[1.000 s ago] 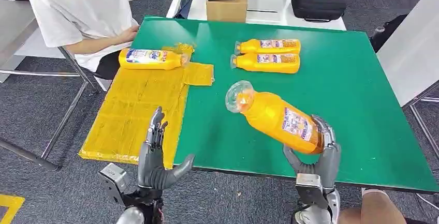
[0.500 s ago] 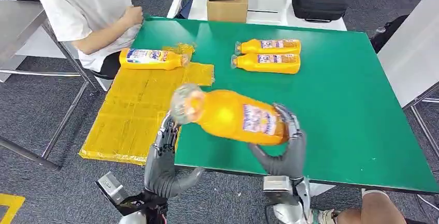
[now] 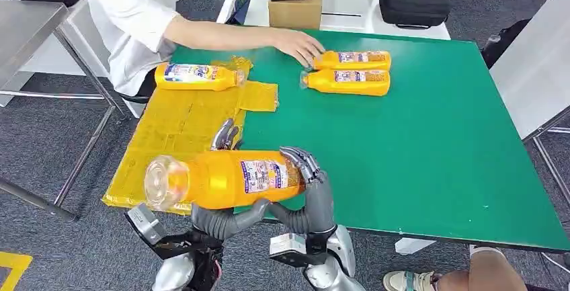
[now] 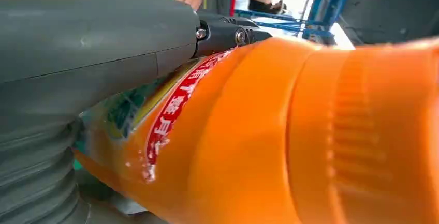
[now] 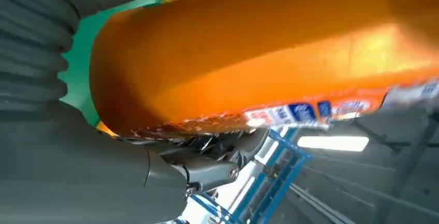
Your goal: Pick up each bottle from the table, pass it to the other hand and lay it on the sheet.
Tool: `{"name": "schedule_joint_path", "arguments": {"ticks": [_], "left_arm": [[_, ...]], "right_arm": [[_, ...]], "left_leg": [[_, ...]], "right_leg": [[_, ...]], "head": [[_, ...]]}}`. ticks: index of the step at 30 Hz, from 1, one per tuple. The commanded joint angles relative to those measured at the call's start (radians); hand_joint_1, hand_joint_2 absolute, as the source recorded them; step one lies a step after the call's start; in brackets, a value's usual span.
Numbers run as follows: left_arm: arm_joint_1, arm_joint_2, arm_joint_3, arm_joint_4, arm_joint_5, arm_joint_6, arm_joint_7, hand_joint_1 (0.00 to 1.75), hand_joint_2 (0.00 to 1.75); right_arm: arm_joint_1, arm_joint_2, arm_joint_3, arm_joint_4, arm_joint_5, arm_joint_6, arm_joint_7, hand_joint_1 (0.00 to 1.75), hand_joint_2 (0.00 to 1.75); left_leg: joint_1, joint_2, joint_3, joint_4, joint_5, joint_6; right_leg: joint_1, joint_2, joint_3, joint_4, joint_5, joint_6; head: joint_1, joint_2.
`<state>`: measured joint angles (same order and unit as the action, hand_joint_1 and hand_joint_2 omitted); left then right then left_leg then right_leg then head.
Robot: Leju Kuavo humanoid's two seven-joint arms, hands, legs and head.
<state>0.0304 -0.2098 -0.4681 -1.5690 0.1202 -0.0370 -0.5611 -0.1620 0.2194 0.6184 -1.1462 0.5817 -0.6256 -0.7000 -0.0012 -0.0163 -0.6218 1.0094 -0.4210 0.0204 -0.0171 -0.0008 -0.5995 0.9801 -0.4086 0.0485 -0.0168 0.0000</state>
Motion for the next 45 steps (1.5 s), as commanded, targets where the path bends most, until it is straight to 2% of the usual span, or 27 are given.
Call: {"name": "schedule_joint_path", "arguments": {"ticks": [1,3,6,7,8,10,11,12,13,14,15,21,25,28,32,35,37,39,42,45], "left_arm": [[-0.044,0.015,-0.019,0.090,0.009,-0.010,0.018,0.00,1.75],[-0.050,0.012,-0.013,0.107,0.008,-0.006,0.028,0.00,1.75],[-0.077,-0.007,0.012,0.166,0.072,-0.012,0.054,0.00,1.75],[-0.084,-0.011,0.023,0.188,0.119,-0.033,0.079,1.61,1.75],[-0.084,-0.014,0.033,0.199,0.163,-0.054,0.093,1.75,1.75],[-0.077,-0.009,0.048,0.199,0.232,-0.104,0.085,1.75,1.75],[-0.072,-0.005,0.050,0.188,0.254,-0.130,0.083,1.75,1.75],[-0.067,-0.004,0.056,0.175,0.267,-0.143,0.074,1.75,1.75],[-0.064,-0.002,0.057,0.163,0.297,-0.173,0.079,1.75,1.75],[-0.063,-0.002,0.060,0.155,0.297,-0.174,0.079,1.75,1.75],[-0.062,-0.003,0.060,0.147,0.301,-0.180,0.072,1.75,1.75],[-0.063,0.000,0.061,0.139,0.385,-0.281,0.085,1.75,1.75],[-0.057,0.000,0.071,0.102,0.370,-0.287,0.061,1.75,1.75],[-0.057,0.001,0.073,0.093,0.369,-0.288,0.061,1.75,1.75],[-0.054,0.004,0.099,0.055,0.313,-0.249,0.036,1.75,1.75],[-0.068,-0.007,0.168,0.034,0.186,-0.128,0.039,1.75,1.75],[-0.074,-0.004,0.178,0.035,0.187,-0.131,0.038,1.75,1.75],[-0.096,-0.015,0.237,0.065,0.028,0.073,0.018,1.75,1.75],[-0.119,0.010,0.323,0.093,-0.116,0.238,-0.037,1.75,1.75],[-0.121,0.018,0.354,0.097,-0.141,0.263,-0.040,1.75,1.75]], "right_arm": [[-0.066,-0.006,0.075,0.177,-0.018,-0.008,0.002,1.75,1.75],[-0.082,-0.014,0.120,0.179,-0.056,-0.020,0.002,1.75,1.75],[-0.103,0.001,0.139,0.237,-0.034,-0.046,0.002,1.75,1.75],[-0.104,0.003,0.147,0.245,-0.054,-0.047,0.002,1.75,1.75],[-0.103,0.002,0.156,0.246,-0.075,-0.041,0.002,1.75,1.75],[-0.096,-0.014,0.194,0.228,-0.134,0.009,0.002,1.75,1.75],[-0.099,-0.022,0.210,0.235,-0.133,0.045,0.002,1.59,1.75],[-0.098,-0.029,0.221,0.236,-0.135,0.089,0.002,0.59,1.75],[-0.091,-0.035,0.225,0.232,-0.140,0.111,0.002,0.00,1.75],[-0.087,-0.035,0.223,0.234,-0.143,0.124,0.002,0.00,1.75],[-0.085,-0.037,0.225,0.225,-0.145,0.134,0.002,0.00,0.00],[-0.072,-0.050,0.190,0.172,-0.105,0.181,0.002,0.00,0.00],[-0.031,-0.063,0.130,0.045,-0.114,0.245,0.002,0.00,0.00],[-0.024,-0.067,0.125,0.020,-0.110,0.253,0.002,0.00,0.00],[0.033,-0.088,0.086,-0.107,-0.111,0.269,0.002,0.00,0.00],[0.095,-0.122,0.047,-0.246,-0.094,0.240,0.002,0.00,0.00],[0.101,-0.127,0.044,-0.262,-0.093,0.245,0.002,0.00,0.00],[0.133,-0.126,0.020,-0.334,-0.025,0.048,0.002,0.00,0.00],[0.144,-0.120,-0.021,-0.379,0.040,-0.015,0.032,0.00,0.00],[0.136,-0.120,-0.031,-0.360,0.046,-0.022,0.035,0.00,0.00]], "left_leg": [[0.001,0.002,0.005,-0.001,-0.001,-0.001],[0.001,0.002,0.007,-0.001,-0.002,-0.001],[0.001,0.002,0.005,-0.001,-0.001,-0.001],[0.001,0.002,0.007,-0.002,-0.002,-0.002],[0.000,0.001,0.005,-0.002,-0.001,-0.001],[0.001,0.002,0.007,-0.001,-0.002,-0.002],[0.001,0.001,0.005,-0.001,-0.001,-0.001],[0.001,0.002,0.006,-0.002,-0.001,-0.001],[0.001,0.002,0.005,-0.001,-0.001,-0.001],[0.001,0.003,0.007,-0.001,-0.002,-0.002],[0.001,0.002,0.005,-0.001,-0.002,-0.001],[0.000,0.001,0.002,-0.001,-0.001,-0.001],[0.000,-0.001,0.001,0.000,-0.001,-0.001],[0.001,0.000,0.004,0.001,-0.002,-0.001],[0.001,-0.001,0.002,0.000,-0.001,-0.001],[0.001,-0.001,0.004,0.001,-0.003,-0.001],[0.000,-0.001,0.002,0.000,-0.001,-0.001],[0.001,-0.001,0.002,0.000,-0.001,-0.001],[0.000,0.000,0.001,0.000,0.000,-0.001],[0.001,0.004,0.004,-0.001,-0.002,-0.002]], "right_leg": [[0.001,0.001,0.005,-0.002,-0.001,-0.002],[0.001,0.000,0.006,-0.002,-0.001,-0.002],[0.001,0.001,0.005,-0.002,-0.001,-0.002],[0.001,0.001,0.007,-0.002,-0.001,-0.003],[0.001,0.000,0.005,-0.002,-0.001,-0.002],[0.001,0.001,0.006,-0.002,-0.001,-0.002],[0.001,0.000,0.005,-0.002,-0.001,-0.002],[0.002,0.001,0.006,-0.002,-0.001,-0.002],[0.001,0.001,0.005,-0.002,-0.001,-0.002],[0.002,0.002,0.007,-0.002,-0.001,-0.003],[0.001,0.001,0.005,-0.002,-0.001,-0.002],[0.001,0.000,0.002,-0.001,-0.001,-0.001],[0.001,-0.002,0.001,0.000,-0.001,-0.001],[0.001,-0.001,0.004,0.000,-0.002,-0.002],[0.001,-0.002,0.003,0.000,-0.002,-0.002],[0.001,-0.003,0.005,0.000,-0.003,-0.002],[0.001,-0.002,0.002,0.000,-0.002,-0.001],[0.001,-0.002,0.002,0.000,-0.002,-0.002],[0.000,-0.001,0.000,0.000,-0.001,-0.001],[0.001,0.002,0.003,-0.001,-0.001,-0.003]], "head": [[0.000,0.000],[0.000,0.000],[0.000,0.000],[0.000,0.000],[0.000,0.000],[0.000,0.000],[0.000,0.000],[0.000,0.000],[0.000,0.000],[0.000,0.000],[0.000,0.000],[0.000,0.000],[0.000,0.000],[0.000,0.000],[0.000,0.000],[0.000,0.000],[0.000,0.000],[0.000,0.000],[0.000,0.000],[0.000,0.000]]}}
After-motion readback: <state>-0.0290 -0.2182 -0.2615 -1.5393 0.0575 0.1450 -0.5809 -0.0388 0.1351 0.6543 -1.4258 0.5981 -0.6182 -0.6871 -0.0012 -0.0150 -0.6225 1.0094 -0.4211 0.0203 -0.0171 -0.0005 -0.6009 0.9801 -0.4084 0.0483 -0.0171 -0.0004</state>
